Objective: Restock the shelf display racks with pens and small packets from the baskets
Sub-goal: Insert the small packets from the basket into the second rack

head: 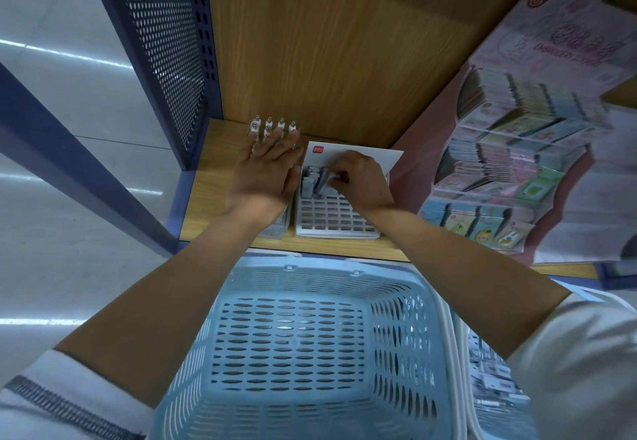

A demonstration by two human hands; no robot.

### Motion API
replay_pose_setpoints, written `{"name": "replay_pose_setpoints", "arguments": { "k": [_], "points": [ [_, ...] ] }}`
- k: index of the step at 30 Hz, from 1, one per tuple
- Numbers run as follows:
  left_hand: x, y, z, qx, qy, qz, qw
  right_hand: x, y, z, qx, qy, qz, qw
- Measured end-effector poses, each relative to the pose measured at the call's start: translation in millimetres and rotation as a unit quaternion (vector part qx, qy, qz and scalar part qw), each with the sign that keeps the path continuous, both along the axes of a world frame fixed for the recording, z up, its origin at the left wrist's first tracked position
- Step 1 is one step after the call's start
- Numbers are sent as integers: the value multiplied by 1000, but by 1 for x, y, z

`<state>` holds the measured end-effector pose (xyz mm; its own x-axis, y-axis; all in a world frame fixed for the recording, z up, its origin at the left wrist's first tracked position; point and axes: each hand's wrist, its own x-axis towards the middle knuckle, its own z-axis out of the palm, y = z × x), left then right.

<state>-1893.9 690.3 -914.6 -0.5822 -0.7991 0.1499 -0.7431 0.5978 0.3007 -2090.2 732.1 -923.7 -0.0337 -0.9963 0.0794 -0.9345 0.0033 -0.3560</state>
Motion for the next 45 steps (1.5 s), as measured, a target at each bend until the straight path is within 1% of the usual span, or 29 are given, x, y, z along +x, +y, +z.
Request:
{"name": "replay_pose_setpoints", "arguments": {
  "k": [4, 7, 9, 12, 14, 16, 19, 20, 26, 30, 35, 38, 41, 45],
  "points": [
    [0, 0, 1, 1, 9, -2, 1000, -4, 1, 1, 22, 38, 1, 999],
    [-1, 1, -1, 1, -1, 2, 1000, 5, 0, -2, 49, 61, 7, 997],
    [0, 1, -2, -7, 4, 1, 1000, 10, -1, -6, 44, 67, -10, 997],
    [1, 0, -1, -4, 14, -4, 1000, 11, 3, -10, 5, 15, -32, 999],
    [0, 1, -1, -2, 5, -2, 1000, 11, 5, -10, -29, 2, -22, 999],
    [0, 1, -1, -10, 7, -2, 1000, 13, 4, -8, -66, -1, 9, 998],
    [0, 0, -2, -10, 13, -3, 1000, 19, 2, -9, -95, 31, 89, 991],
    [0, 0, -2, -11, 12, -3, 1000, 20, 0, -10, -101, 36, 99, 989],
    [1, 0, -4, -19, 7, -9, 1000, 16, 2, -13, -89, -4, 40, 995],
    [0, 0, -2, -17, 7, -7, 1000, 20, -3, -12, -67, -16, 46, 997],
    [0, 0, -3, -15, 5, -9, 1000, 14, 2, -16, -77, -30, 44, 996],
    [0, 0, -3, -13, -10, -16, 1000, 12, 7, -16, -84, -32, 68, 994],
    [1, 1, -1, -11, -14, -22, 1000, 8, 11, -11, -61, -52, 72, 994],
    [-4, 7, 9, -75, -24, -16, 997, -17, 29, 9, -76, -115, 41, 990]
  ]
}}
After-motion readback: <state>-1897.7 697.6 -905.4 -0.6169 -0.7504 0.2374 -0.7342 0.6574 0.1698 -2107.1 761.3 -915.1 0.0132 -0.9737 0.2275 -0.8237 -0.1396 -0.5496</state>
